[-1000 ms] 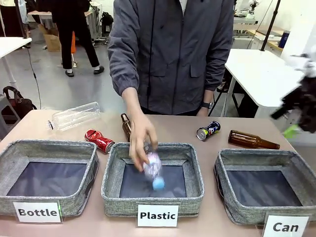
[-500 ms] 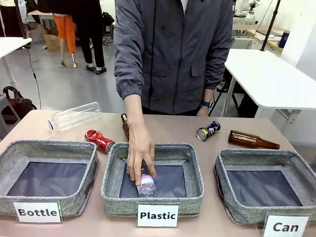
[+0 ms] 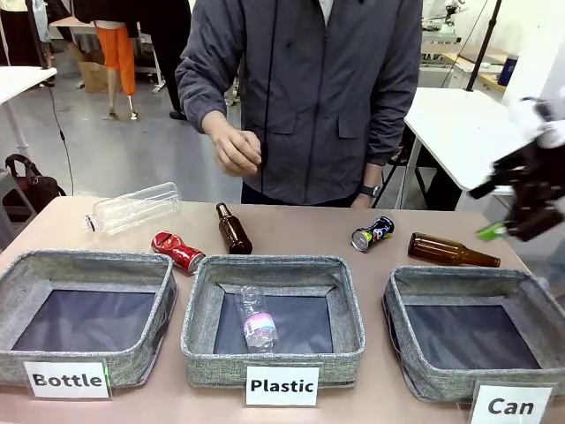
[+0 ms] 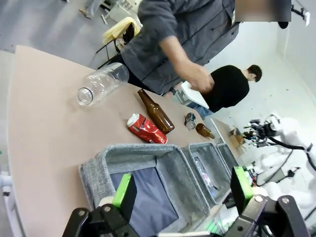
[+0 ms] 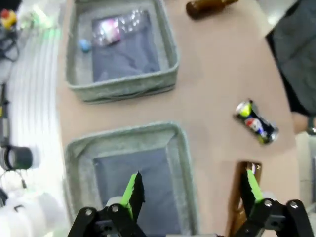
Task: Sort the can waste into the basket.
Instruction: Pick up the can waste from the table and place it in the right Fabric basket.
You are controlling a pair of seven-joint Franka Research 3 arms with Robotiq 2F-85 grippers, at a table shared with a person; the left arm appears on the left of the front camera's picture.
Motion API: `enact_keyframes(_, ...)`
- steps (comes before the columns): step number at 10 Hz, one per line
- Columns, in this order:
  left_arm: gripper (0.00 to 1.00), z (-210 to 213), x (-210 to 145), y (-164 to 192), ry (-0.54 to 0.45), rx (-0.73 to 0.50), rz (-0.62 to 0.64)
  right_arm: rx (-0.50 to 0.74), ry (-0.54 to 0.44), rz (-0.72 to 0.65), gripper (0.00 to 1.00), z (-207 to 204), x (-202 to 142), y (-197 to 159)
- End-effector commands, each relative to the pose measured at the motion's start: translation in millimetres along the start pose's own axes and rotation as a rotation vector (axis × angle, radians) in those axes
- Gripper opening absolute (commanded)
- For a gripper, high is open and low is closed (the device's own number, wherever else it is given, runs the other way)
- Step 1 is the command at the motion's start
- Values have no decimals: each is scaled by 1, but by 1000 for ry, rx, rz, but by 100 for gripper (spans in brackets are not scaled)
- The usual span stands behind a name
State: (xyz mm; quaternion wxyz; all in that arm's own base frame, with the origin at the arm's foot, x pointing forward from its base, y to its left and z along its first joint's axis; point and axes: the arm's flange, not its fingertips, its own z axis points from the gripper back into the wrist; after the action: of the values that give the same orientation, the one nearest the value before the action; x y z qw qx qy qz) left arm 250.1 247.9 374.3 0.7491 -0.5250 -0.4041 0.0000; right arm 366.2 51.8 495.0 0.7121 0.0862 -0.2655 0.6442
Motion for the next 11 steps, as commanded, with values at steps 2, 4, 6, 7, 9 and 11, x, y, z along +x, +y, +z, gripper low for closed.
enact_keyframes(2, 100, -1, 0, -1, -22, -15, -20, 39, 172, 245, 100, -61, 33, -76)
enact_keyframes(4, 100, -1, 0, -1, -22, -15, -20, 30, 311, 402, 100, -104, 46, -107)
enact_keyframes(6, 100, -1, 0, -1, -22, -15, -20, 124, 432, 527, 100, -143, 50, -135)
enact_keyframes(7, 100, -1, 0, -1, -22, -15, -20, 162, 463, 538, 100, -159, 49, -147)
enact_keyframes(9, 100, -1, 0, -1, -22, -15, -20, 192, 534, 533, 100, -188, 43, -160)
enact_keyframes(11, 100, -1, 0, -1, -22, -15, -20, 177, 518, 444, 100, -203, 31, -162)
